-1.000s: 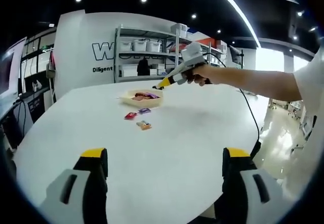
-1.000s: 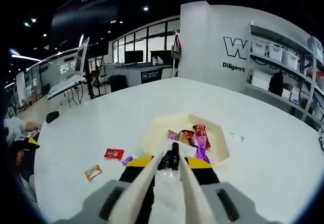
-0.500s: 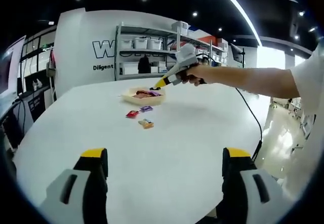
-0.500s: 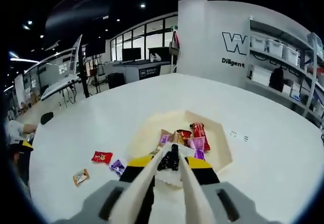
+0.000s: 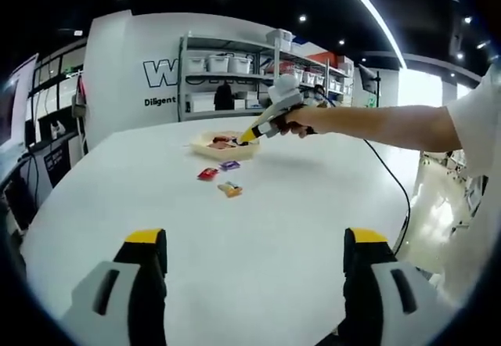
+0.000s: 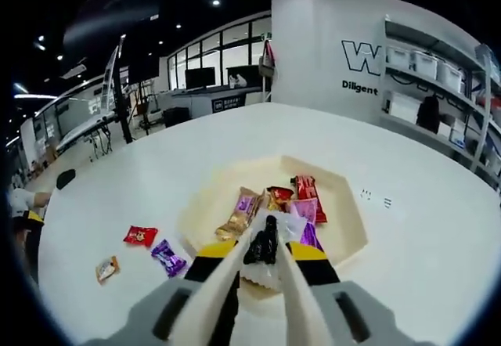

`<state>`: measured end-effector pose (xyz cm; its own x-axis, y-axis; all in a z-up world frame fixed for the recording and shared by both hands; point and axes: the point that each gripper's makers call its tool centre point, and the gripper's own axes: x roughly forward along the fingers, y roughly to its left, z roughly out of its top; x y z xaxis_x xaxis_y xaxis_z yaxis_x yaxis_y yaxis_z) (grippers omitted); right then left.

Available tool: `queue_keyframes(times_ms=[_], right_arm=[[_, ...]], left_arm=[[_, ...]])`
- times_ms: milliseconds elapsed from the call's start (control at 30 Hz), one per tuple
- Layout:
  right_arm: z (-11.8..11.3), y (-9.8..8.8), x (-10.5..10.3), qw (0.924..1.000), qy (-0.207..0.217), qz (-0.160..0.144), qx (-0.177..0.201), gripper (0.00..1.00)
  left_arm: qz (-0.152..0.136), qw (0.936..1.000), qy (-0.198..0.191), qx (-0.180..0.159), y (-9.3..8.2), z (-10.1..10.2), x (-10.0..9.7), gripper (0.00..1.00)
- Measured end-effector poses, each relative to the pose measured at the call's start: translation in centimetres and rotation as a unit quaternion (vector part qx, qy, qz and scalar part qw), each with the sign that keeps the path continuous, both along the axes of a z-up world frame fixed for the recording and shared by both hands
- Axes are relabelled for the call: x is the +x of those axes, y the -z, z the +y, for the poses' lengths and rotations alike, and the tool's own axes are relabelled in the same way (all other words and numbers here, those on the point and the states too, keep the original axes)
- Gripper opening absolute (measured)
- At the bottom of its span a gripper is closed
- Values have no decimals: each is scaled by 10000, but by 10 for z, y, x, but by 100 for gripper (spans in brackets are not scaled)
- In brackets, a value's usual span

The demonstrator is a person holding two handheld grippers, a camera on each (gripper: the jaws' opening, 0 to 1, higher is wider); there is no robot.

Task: Place the target food into the container with the food tongs after gripping and lifting it, then release it inside without dropping or visibly crushing the food.

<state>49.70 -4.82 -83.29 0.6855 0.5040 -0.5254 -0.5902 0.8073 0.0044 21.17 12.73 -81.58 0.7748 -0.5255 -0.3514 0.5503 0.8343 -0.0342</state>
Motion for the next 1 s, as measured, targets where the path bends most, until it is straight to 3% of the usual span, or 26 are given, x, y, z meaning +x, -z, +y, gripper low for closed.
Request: queue_keyframes(times_ms=[533, 600, 1000], right_arm=[[1, 4, 5, 10000, -41, 23, -21, 18], [-1, 2, 6, 9997, -67, -107, -198, 18], [-8, -7, -6, 9998, -71, -185, -19, 19]], left_arm=[[-8, 10000, -16, -23, 0, 1, 3, 93], [-9, 10000, -3, -34, 0, 0, 3, 93], [-5, 10000, 17, -30, 0, -2, -1, 93]])
